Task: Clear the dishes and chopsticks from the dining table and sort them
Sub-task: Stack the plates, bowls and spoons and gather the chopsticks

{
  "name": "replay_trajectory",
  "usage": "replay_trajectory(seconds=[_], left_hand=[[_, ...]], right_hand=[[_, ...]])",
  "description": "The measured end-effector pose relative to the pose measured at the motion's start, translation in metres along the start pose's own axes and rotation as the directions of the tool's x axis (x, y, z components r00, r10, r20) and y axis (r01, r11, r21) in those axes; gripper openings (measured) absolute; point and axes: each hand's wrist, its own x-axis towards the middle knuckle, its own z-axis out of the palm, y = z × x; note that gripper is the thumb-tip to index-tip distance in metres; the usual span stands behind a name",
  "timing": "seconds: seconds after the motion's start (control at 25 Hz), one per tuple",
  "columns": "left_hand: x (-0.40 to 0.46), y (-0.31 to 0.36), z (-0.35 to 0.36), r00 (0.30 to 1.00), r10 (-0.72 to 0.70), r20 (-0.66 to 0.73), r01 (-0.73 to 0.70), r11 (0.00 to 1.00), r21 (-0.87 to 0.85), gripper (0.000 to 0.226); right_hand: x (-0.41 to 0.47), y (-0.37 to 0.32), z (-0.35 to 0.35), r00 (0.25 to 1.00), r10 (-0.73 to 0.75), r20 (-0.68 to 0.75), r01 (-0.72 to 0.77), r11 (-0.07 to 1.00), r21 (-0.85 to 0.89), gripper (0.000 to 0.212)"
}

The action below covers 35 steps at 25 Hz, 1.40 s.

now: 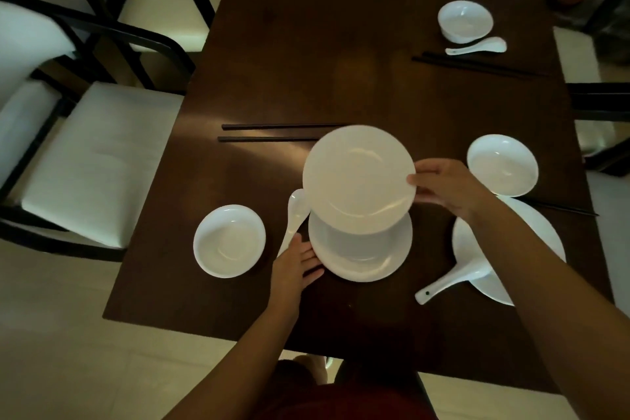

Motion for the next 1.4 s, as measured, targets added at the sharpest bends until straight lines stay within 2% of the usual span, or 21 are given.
replay_trajectory(seconds=[0.08,0.16,0.28,0.4,0.6,0.68,0.76,0.92,1.0,1.04,1.12,1.16,1.28,1.32,1.4], left_hand=[[0.001,0.003,0.001,1.0,-0.012,-0.006,0.012,1.0,0.021,0.031],[0.002,0.002,0.003,1.0,0.0,-0.023,0.001,0.999,0.038,0.021],[0.001,-0.003,0.003,0.993,0.116,-0.018,-0.112,0.983,0.142,0.007],[0.0,-0.009,0.0,0.977,0.209,0.043,-0.213,0.957,0.199,0.015],[0.004,-0.012,0.002,0.974,0.224,0.005,-0.22,0.95,0.222,0.018],[0.006,-0.013,0.003,0.975,0.221,-0.009,-0.214,0.952,0.22,0.013],[0.008,-0.013,0.003,0.976,0.218,-0.026,-0.207,0.952,0.226,0.011],[0.009,-0.014,0.003,0.979,0.203,-0.019,-0.195,0.959,0.204,0.011],[0.009,-0.016,0.001,0.978,0.206,-0.008,-0.2,0.956,0.214,0.01],[0.01,-0.017,0.0,0.978,0.209,-0.003,-0.203,0.954,0.22,0.013],[0.014,-0.019,-0.002,0.978,0.207,-0.009,-0.2,0.955,0.22,0.018],[0.016,-0.019,-0.002,0.979,0.204,-0.018,-0.195,0.957,0.216,0.021],[0.018,-0.02,-0.003,0.979,0.203,-0.028,-0.192,0.957,0.215,0.029],[0.018,-0.02,-0.004,0.979,0.204,-0.025,-0.194,0.956,0.218,0.03],[0.017,-0.018,-0.003,0.98,0.199,-0.019,-0.19,0.957,0.217,0.032]], right_hand=[[-0.007,0.016,-0.007,0.999,0.05,0.023,-0.049,0.998,-0.026,0.02],[-0.012,0.03,-0.006,0.996,0.074,0.041,-0.073,0.996,-0.041,0.022],[-0.016,0.045,-0.003,0.995,0.091,0.031,-0.09,0.996,-0.026,0.021],[-0.019,0.053,-0.001,0.994,0.112,0.003,-0.111,0.991,-0.075,0.019],[-0.024,0.063,0.002,0.992,0.089,-0.085,-0.098,0.99,-0.101,0.023],[-0.024,0.065,0.003,0.99,0.018,-0.141,-0.055,0.962,-0.266,0.022],[-0.023,0.067,0.006,0.983,-0.081,-0.165,-0.004,0.889,-0.457,0.02],[-0.029,0.071,0.013,0.948,-0.202,-0.246,0.026,0.819,-0.573,0.026],[-0.051,0.084,0.015,0.857,-0.393,-0.334,0.079,0.741,-0.667,0.028],[-0.067,0.095,0.017,0.797,-0.494,-0.348,0.081,0.658,-0.749,0.032],[-0.098,0.125,0.021,0.738,-0.593,-0.324,0.033,0.51,-0.859,0.042],[-0.111,0.14,0.023,0.76,-0.564,-0.323,-0.009,0.488,-0.873,0.047],[-0.121,0.167,0.023,0.868,-0.303,-0.394,-0.16,0.579,-0.799,0.057],[-0.119,0.171,0.023,0.871,-0.279,-0.404,-0.168,0.604,-0.779,0.057],[-0.114,0.172,0.025,0.832,-0.307,-0.461,-0.146,0.681,-0.718,0.051]])
